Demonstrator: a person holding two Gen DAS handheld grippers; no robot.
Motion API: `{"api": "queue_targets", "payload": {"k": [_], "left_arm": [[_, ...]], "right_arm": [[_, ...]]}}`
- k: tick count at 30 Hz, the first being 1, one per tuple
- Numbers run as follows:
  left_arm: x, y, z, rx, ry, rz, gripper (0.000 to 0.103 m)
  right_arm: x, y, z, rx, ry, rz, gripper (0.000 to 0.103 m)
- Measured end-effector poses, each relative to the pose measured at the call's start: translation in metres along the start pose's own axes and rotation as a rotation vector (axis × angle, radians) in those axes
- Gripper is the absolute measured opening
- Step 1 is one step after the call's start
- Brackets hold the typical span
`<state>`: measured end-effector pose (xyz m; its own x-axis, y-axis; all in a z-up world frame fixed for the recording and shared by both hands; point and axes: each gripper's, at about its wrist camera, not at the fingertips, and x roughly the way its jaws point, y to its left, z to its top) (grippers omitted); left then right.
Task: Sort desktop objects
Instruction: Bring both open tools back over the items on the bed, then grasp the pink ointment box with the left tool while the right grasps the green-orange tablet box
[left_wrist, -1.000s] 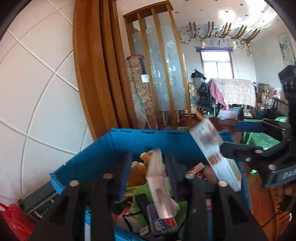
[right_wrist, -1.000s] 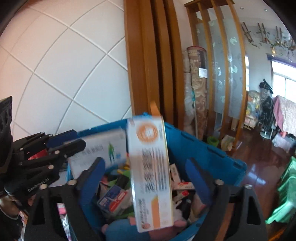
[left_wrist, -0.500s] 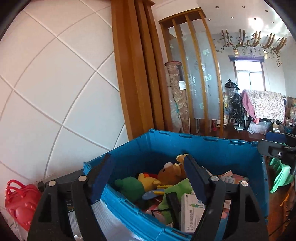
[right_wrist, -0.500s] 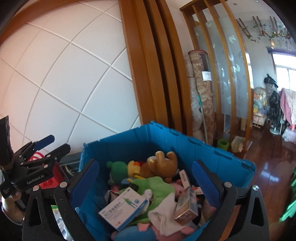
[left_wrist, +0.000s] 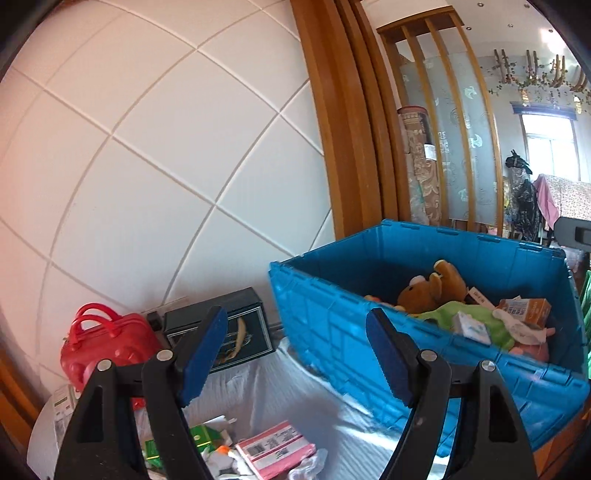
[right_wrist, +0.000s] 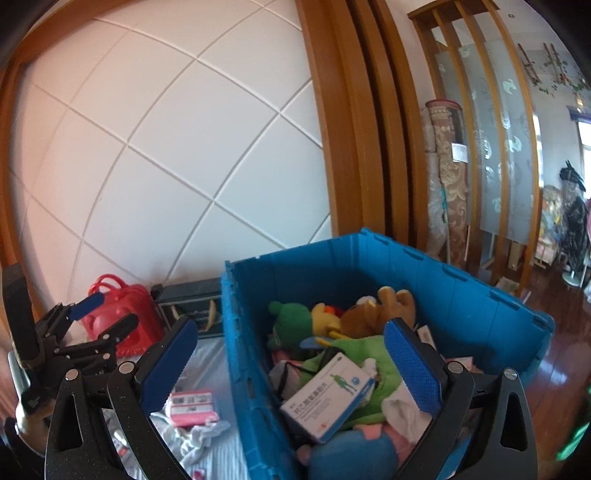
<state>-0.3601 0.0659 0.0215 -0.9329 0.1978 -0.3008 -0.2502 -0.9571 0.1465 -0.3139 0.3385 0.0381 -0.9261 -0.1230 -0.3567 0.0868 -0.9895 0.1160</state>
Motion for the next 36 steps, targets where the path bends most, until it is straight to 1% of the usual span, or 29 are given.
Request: {"api": "queue_targets", "payload": {"k": [5, 7, 9, 13, 16, 18, 21, 24, 26, 27, 29, 32, 34, 35, 36], "left_arm": [[-0.023, 0.068, -0.044, -0.007, 0.075, 0.120, 0.077], [-0.031, 0.097, -0.064, -0.011, 0.119, 0.171, 0.077], [-0.039, 0.128, -0.085, -0.014, 0.160, 0.244, 0.077], [-0.061, 0.181, -0.130, -0.019, 0.224, 0.350, 0.077], [-0.076, 0.210, -0.166, -0.039, 0.289, 0.411, 0.077], [-0.086, 0.226, -0.191, -0.080, 0.331, 0.430, 0.077], [-0.098, 0.238, -0.224, -0.142, 0.385, 0.461, 0.077], [-0.102, 0.233, -0.253, -0.175, 0.425, 0.471, 0.077], [-0.098, 0.229, -0.268, -0.195, 0.460, 0.468, 0.077], [-0.097, 0.228, -0.274, -0.202, 0.472, 0.470, 0.077], [-0.093, 0.229, -0.284, -0.206, 0.497, 0.476, 0.077], [-0.093, 0.234, -0.294, -0.235, 0.518, 0.487, 0.077], [-0.093, 0.239, -0.298, -0.263, 0.527, 0.492, 0.077], [-0.094, 0.242, -0.301, -0.269, 0.534, 0.496, 0.077], [-0.094, 0.245, -0.303, -0.273, 0.542, 0.500, 0.077]], "right_arm": [[0.010, 0.058, -0.017, -0.018, 0.050, 0.066, 0.103], [0.018, 0.082, -0.027, -0.028, 0.085, 0.089, 0.103], [0.027, 0.104, -0.038, -0.033, 0.124, 0.120, 0.103], [0.051, 0.143, -0.066, -0.059, 0.194, 0.174, 0.103], [0.072, 0.166, -0.088, -0.073, 0.264, 0.214, 0.103], [0.085, 0.177, -0.101, -0.080, 0.302, 0.244, 0.103], [0.103, 0.193, -0.120, -0.106, 0.346, 0.305, 0.103], [0.124, 0.216, -0.145, -0.160, 0.409, 0.414, 0.103], [0.134, 0.239, -0.170, -0.237, 0.461, 0.488, 0.103], [0.139, 0.253, -0.185, -0.282, 0.502, 0.531, 0.103], [0.144, 0.282, -0.214, -0.377, 0.566, 0.630, 0.103], [0.148, 0.323, -0.257, -0.512, 0.632, 0.791, 0.103], [0.153, 0.348, -0.283, -0.592, 0.677, 0.864, 0.103], [0.157, 0.361, -0.297, -0.629, 0.707, 0.890, 0.103], [0.162, 0.371, -0.308, -0.661, 0.729, 0.898, 0.103]]}}
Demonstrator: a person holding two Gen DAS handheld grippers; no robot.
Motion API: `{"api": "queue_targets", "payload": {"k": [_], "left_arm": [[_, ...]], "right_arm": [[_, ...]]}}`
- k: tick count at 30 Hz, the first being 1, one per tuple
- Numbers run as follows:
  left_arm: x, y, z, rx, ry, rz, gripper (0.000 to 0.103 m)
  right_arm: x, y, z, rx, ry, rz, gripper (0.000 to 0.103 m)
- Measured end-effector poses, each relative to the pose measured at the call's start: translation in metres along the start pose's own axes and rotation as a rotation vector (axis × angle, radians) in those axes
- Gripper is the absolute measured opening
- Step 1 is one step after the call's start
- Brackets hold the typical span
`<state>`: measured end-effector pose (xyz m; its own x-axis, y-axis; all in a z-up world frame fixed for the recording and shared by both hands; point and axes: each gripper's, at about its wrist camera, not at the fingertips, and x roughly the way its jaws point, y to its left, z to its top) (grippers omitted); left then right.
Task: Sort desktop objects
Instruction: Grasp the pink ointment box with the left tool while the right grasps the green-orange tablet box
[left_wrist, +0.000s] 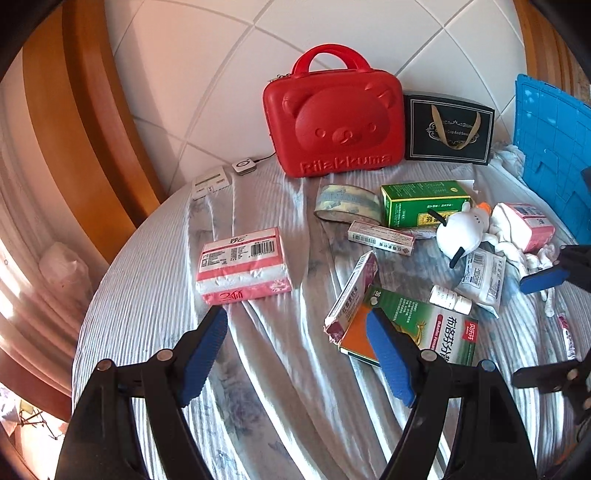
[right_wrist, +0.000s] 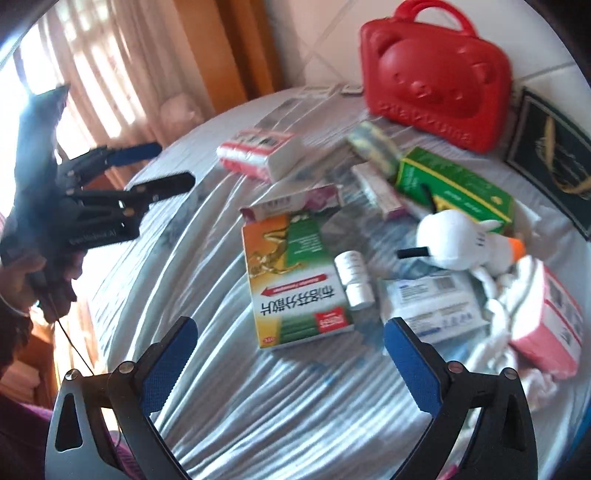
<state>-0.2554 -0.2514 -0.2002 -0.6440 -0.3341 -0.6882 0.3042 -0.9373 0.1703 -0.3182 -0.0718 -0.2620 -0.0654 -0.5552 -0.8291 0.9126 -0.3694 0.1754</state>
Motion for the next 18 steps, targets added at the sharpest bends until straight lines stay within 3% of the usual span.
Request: {"api": "queue_targets", "payload": {"k": [4, 7, 9, 13, 18], "left_arm": [[0.010, 0.011, -0.003, -0.025, 0.015, -0.004, 0.077], [0.023, 0.017, -0.004, -0.036, 0.036, -0.031, 0.077], [0.033, 0.017, -0.003, -0.028, 0.050, -0.054, 0.077], [0.054, 0.008, 0.004, 0.024, 0.074, -0.109, 0.077], [0.093, -0.009, 0.018, 0.129, 0.124, -0.233, 0.077]], "right_arm": [[0.040, 0.007, 0.008, -0.067, 0.052, 0.021, 0.103], [0.064, 0.004, 0.011, -0.108, 0.111, -0.049, 0.103], [0.076, 0.000, 0.011, -0.117, 0.145, -0.041, 0.103], [0.087, 0.004, 0.014, -0.217, 0.145, -0.130, 0.103], [0.098, -0.007, 0.026, -0.207, 0.153, -0.135, 0.103]]}}
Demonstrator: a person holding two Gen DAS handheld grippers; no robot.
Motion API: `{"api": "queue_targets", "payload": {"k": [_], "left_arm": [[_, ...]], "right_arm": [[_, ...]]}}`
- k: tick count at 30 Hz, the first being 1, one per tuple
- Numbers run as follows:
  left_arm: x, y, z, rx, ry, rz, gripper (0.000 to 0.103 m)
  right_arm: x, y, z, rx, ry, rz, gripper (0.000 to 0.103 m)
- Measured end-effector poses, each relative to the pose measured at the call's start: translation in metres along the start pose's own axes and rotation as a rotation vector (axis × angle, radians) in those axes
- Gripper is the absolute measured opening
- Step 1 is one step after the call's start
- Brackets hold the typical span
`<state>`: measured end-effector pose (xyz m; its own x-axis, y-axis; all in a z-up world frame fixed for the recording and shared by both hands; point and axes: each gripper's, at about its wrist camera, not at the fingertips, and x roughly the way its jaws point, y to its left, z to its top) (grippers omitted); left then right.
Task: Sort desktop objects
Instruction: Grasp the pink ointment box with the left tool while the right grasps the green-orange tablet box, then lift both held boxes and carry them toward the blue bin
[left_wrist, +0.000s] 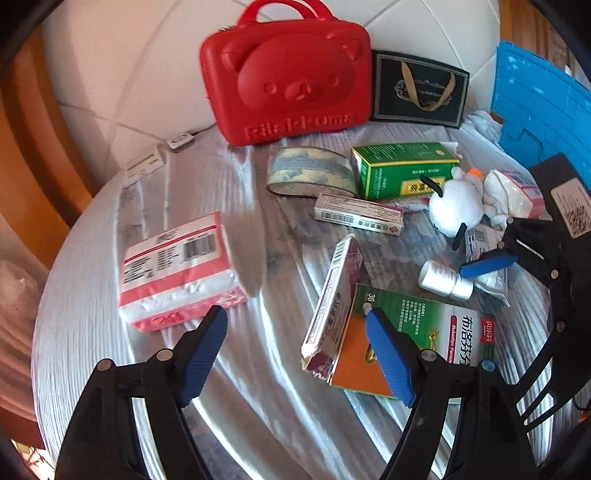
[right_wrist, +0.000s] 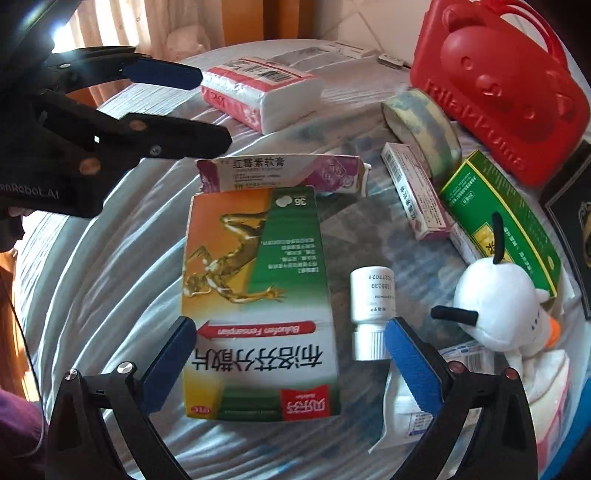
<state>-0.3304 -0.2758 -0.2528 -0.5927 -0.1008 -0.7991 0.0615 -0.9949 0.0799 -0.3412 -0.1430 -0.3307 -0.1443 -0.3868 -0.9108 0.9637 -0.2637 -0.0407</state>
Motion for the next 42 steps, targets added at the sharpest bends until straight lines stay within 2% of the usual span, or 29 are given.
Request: {"api": "queue_targets", "payload": {"k": [2, 5, 7, 10, 13, 16, 18, 19, 20, 23, 26, 27, 29, 32, 33, 35, 36, 37, 38, 40, 42], "left_arm": [[0.016, -0.003, 0.007, 0.039, 0.026, -0.031, 0.077], [0.034, -0.007, 0.014, 0.064, 0.070, -0.080, 0.077], [0.040, -0.010, 0.016, 0.084, 0.077, -0.090, 0.077], [0.050, -0.011, 0.016, 0.094, 0.110, -0.098, 0.071], [0.050, -0.005, 0.015, 0.062, 0.109, -0.117, 0.071], [0.053, 0.004, 0.015, 0.030, 0.109, -0.135, 0.071], [0.057, 0.011, 0.014, -0.003, 0.116, -0.159, 0.071], [0.060, 0.013, 0.015, -0.018, 0.123, -0.178, 0.071], [0.062, 0.015, 0.016, -0.026, 0.130, -0.194, 0.071], [0.063, 0.014, 0.018, -0.005, 0.126, -0.194, 0.071], [0.065, 0.013, 0.020, 0.007, 0.122, -0.187, 0.073], [0.066, 0.013, 0.021, 0.010, 0.124, -0.188, 0.073], [0.067, 0.013, 0.023, 0.020, 0.126, -0.190, 0.073], [0.066, 0.012, 0.022, 0.042, 0.118, -0.194, 0.073], [0.065, 0.013, 0.021, 0.048, 0.115, -0.199, 0.072], [0.063, 0.015, 0.019, 0.039, 0.112, -0.241, 0.051], [0.063, 0.016, 0.019, 0.027, 0.114, -0.252, 0.046], [0.066, 0.017, 0.019, 0.026, 0.130, -0.230, 0.031], [0.071, 0.016, 0.017, 0.042, 0.157, -0.204, 0.032], [0.070, 0.021, 0.016, 0.015, 0.154, -0.229, 0.031], [0.071, 0.016, 0.017, 0.045, 0.179, -0.243, 0.031]], "right_arm": [[0.005, -0.011, 0.002, 0.035, 0.019, 0.023, 0.103], [0.013, -0.029, -0.004, 0.134, 0.089, 0.133, 0.103], [0.009, -0.023, -0.012, 0.095, 0.070, 0.159, 0.103], [0.000, -0.008, -0.017, 0.002, 0.031, 0.140, 0.103], [-0.014, -0.012, -0.016, 0.015, -0.021, 0.107, 0.103], [-0.022, -0.019, -0.015, 0.044, -0.066, 0.147, 0.103], [-0.012, -0.016, -0.012, 0.003, -0.036, 0.138, 0.103], [-0.001, -0.012, -0.012, -0.028, 0.005, 0.118, 0.103], [0.000, -0.009, -0.006, -0.065, 0.002, 0.075, 0.103], [0.005, 0.003, 0.000, -0.125, 0.012, 0.106, 0.103], [0.022, 0.015, 0.001, -0.203, 0.060, 0.017, 0.103], [0.032, 0.016, -0.001, -0.211, 0.104, 0.018, 0.102], [0.037, 0.004, 0.002, -0.115, 0.112, 0.089, 0.103], [0.038, -0.006, -0.002, -0.086, 0.122, 0.065, 0.103], [0.037, -0.008, -0.005, -0.088, 0.109, 0.061, 0.103], [0.034, -0.011, -0.010, -0.077, 0.082, 0.061, 0.103], [0.033, -0.012, -0.012, -0.070, 0.070, 0.058, 0.103], [0.032, -0.013, -0.014, -0.063, 0.058, 0.056, 0.103], [0.031, -0.014, -0.015, -0.059, 0.051, 0.053, 0.103], [0.030, -0.016, -0.017, -0.049, 0.050, 0.049, 0.103], [0.029, -0.018, -0.017, -0.041, 0.055, 0.046, 0.103]]}}
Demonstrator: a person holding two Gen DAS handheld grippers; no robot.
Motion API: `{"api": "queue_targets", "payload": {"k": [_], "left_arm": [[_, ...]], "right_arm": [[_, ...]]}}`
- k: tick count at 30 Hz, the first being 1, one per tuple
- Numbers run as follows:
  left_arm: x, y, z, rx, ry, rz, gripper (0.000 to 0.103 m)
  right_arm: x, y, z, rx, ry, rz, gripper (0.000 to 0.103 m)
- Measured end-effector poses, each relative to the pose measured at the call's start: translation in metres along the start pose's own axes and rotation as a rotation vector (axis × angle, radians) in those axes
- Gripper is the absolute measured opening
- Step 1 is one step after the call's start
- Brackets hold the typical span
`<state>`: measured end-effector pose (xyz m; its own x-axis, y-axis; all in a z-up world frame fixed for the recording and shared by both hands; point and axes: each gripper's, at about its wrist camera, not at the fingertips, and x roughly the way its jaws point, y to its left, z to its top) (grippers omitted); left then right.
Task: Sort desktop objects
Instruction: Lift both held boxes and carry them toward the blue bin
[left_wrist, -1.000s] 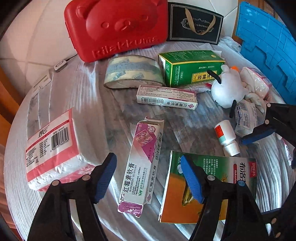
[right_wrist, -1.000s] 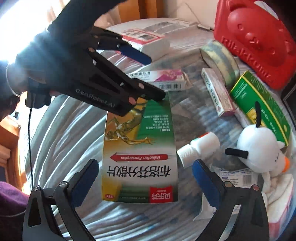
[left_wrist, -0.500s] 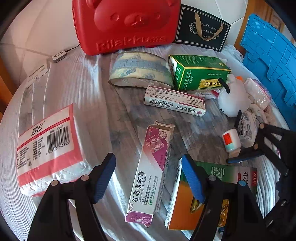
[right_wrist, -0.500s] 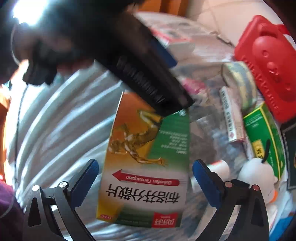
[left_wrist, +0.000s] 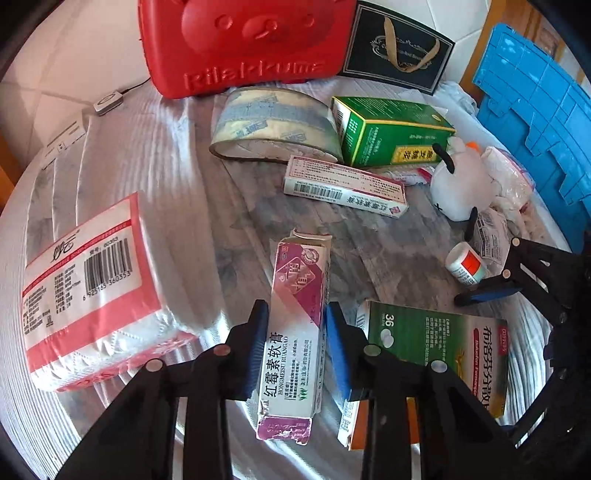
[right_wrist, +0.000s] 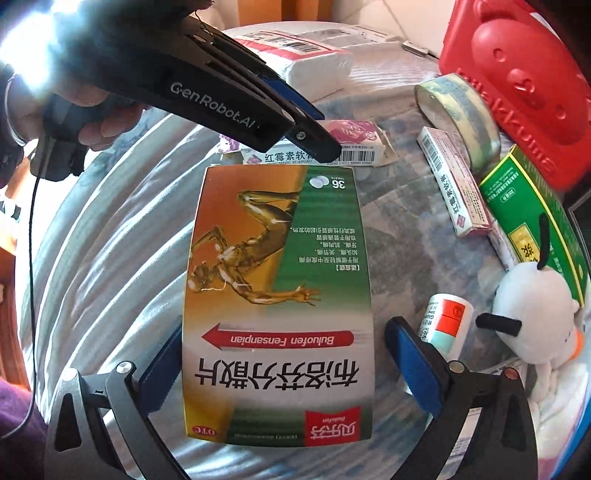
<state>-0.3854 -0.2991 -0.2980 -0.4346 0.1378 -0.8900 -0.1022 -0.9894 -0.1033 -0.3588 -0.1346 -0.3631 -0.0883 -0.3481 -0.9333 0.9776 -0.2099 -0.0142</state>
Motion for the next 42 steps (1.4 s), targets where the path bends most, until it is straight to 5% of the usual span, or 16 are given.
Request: {"api": "queue_targets", "payload": {"k": [3, 8, 12, 19, 24, 33, 42], "left_arm": [[0.004, -0.016, -0.001, 0.101, 0.027, 0.037, 0.032], [0.006, -0.016, 0.000, 0.047, 0.032, 0.067, 0.028], [0.001, -0.030, -0.008, 0.080, 0.022, 0.112, 0.025], [-0.044, -0.031, -0.016, -0.019, -0.097, 0.102, 0.025], [-0.087, -0.049, -0.010, 0.021, -0.193, 0.104, 0.025], [-0.128, -0.092, 0.007, 0.129, -0.271, 0.033, 0.025], [-0.185, -0.212, 0.066, 0.358, -0.443, -0.167, 0.025]], "right_arm": [[-0.003, -0.001, -0.003, 0.027, -0.009, -0.012, 0.103], [-0.008, -0.002, -0.009, 0.029, -0.036, -0.015, 0.103], [-0.021, -0.005, -0.006, 0.041, -0.008, -0.004, 0.087], [-0.064, -0.010, -0.024, 0.060, -0.060, -0.138, 0.087], [-0.097, 0.007, -0.027, 0.143, -0.127, -0.207, 0.087], [-0.187, 0.034, -0.027, 0.358, -0.294, -0.315, 0.087], [-0.335, 0.022, -0.101, 0.646, -0.448, -0.569, 0.087]]}}
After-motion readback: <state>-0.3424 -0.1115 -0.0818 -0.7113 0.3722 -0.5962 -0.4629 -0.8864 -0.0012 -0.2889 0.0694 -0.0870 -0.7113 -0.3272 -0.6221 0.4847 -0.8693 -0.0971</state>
